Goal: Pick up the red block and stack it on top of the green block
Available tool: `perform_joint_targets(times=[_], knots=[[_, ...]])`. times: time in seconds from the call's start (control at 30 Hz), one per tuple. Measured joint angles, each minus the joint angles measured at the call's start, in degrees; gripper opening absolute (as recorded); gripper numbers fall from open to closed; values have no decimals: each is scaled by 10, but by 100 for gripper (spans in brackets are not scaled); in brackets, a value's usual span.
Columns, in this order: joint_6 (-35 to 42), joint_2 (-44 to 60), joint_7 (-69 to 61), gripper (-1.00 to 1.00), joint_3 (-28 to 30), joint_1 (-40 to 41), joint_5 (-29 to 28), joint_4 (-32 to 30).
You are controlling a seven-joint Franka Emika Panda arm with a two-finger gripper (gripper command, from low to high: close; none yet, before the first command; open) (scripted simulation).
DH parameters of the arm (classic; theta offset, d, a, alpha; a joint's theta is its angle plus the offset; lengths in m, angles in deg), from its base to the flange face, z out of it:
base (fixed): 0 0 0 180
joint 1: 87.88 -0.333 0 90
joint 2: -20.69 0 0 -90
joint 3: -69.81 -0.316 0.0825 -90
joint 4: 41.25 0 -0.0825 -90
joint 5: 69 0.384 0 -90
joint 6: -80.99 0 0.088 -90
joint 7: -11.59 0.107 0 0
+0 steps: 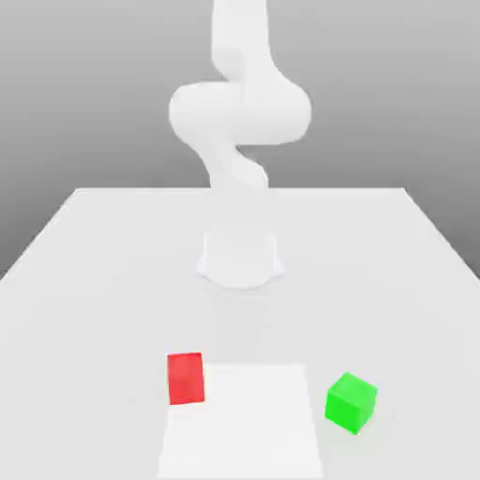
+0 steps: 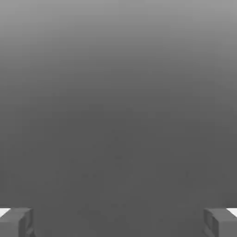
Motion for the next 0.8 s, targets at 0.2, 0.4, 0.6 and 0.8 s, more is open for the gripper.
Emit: perform_joint_targets(times=[0.2, 0.4, 0.6, 0.8], knots=[[-78, 123, -74, 0, 57, -21, 20, -85], [-158, 248, -142, 0, 94, -29, 29, -171], [-252, 387, -182, 0, 114, -7, -9, -262], [-321, 472, -225, 0, 95, 0, 38, -259]])
